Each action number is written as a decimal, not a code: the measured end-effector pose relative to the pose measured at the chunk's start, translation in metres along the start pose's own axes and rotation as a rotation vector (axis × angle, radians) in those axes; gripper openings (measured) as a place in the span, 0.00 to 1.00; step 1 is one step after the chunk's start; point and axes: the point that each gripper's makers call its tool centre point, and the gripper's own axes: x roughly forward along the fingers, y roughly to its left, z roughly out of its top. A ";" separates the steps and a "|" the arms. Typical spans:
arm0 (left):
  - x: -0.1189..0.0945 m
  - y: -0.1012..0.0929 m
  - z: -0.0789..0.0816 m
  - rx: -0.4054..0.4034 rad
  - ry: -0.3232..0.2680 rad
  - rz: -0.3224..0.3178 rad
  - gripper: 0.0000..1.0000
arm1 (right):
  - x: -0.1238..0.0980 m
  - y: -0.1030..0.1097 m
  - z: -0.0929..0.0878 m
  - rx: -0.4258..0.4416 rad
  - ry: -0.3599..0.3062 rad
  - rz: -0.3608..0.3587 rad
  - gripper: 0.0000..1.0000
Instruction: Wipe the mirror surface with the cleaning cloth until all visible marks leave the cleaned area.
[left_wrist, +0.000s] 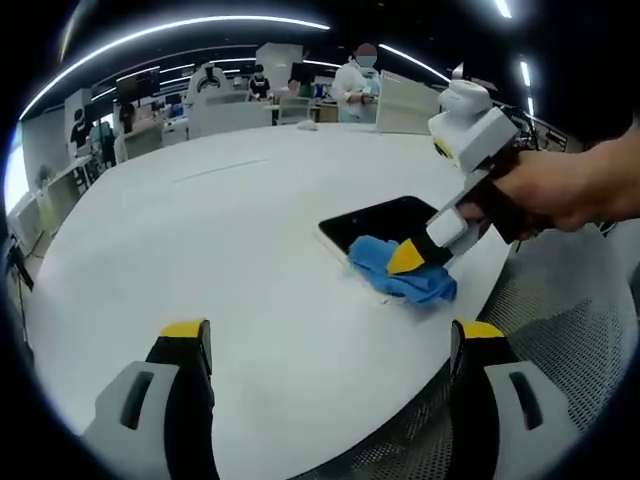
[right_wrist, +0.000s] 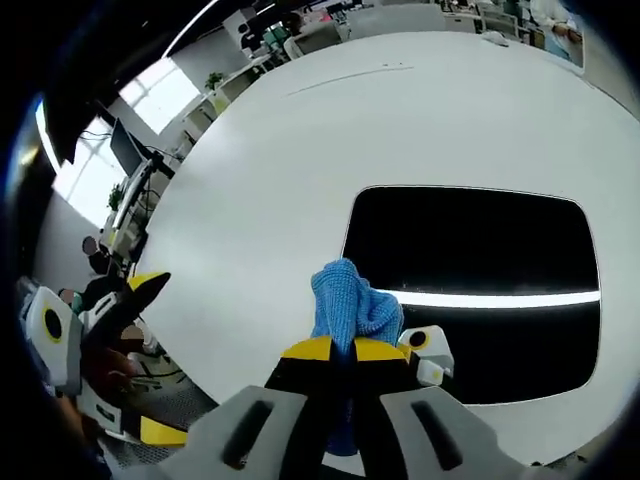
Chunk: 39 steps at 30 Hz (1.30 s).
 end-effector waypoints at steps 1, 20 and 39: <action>0.000 0.000 -0.001 -0.002 0.001 0.000 0.99 | 0.000 0.000 0.000 -0.007 0.001 -0.001 0.00; 0.000 -0.002 -0.001 -0.003 0.007 -0.004 0.99 | 0.004 -0.008 0.002 0.013 0.008 0.001 0.00; 0.002 -0.004 0.000 -0.004 0.010 -0.024 0.99 | 0.012 -0.014 0.029 -0.008 -0.008 -0.032 0.00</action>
